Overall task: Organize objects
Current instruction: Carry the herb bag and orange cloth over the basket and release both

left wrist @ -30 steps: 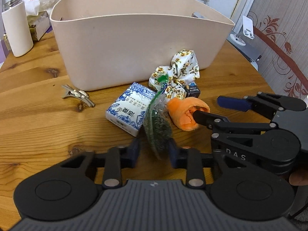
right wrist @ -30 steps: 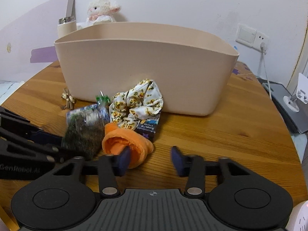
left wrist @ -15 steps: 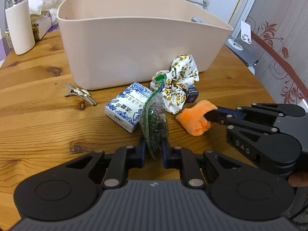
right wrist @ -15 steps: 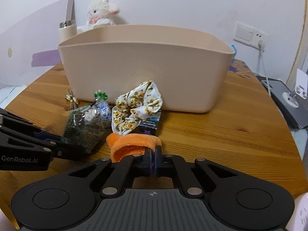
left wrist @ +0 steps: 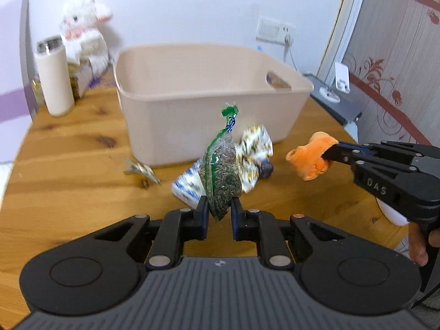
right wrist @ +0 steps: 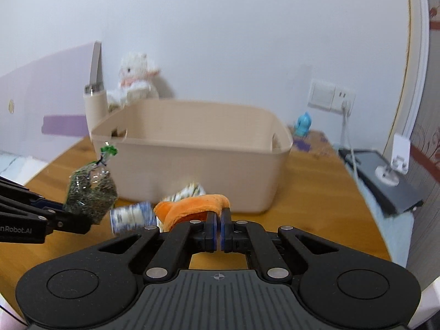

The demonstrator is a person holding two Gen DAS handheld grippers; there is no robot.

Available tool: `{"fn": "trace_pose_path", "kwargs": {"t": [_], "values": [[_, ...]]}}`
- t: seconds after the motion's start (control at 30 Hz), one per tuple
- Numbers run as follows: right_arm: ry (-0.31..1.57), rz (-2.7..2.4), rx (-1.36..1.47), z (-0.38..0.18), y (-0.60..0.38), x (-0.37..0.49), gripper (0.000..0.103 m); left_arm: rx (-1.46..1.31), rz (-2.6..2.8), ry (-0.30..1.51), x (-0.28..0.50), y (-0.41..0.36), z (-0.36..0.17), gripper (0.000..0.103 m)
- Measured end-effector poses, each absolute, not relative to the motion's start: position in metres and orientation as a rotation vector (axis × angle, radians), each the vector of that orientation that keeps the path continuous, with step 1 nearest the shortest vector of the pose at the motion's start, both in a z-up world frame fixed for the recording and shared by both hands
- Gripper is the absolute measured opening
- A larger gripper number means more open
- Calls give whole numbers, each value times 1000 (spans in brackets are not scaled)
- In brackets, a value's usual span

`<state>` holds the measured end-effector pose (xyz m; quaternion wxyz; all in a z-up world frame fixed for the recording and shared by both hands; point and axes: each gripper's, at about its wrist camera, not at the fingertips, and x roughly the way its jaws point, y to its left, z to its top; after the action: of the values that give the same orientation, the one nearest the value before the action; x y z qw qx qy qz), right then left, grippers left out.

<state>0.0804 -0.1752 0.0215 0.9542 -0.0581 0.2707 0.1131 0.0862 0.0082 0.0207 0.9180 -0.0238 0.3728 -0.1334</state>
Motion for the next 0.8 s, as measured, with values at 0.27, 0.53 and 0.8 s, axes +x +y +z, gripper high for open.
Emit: {"fn": "trace_pose_path", "kwargs": {"t": [0.27,0.53,0.8], "values": [[432,173,-95,58,-184,92,2,-29,-232,640,87,21,64,18],[371,131,-85,84,-186,123,2,1,-177,571,123,28,90,18],[376,105,-78,82,-174,170,2,28,-137,600,188,23,83,18]]}}
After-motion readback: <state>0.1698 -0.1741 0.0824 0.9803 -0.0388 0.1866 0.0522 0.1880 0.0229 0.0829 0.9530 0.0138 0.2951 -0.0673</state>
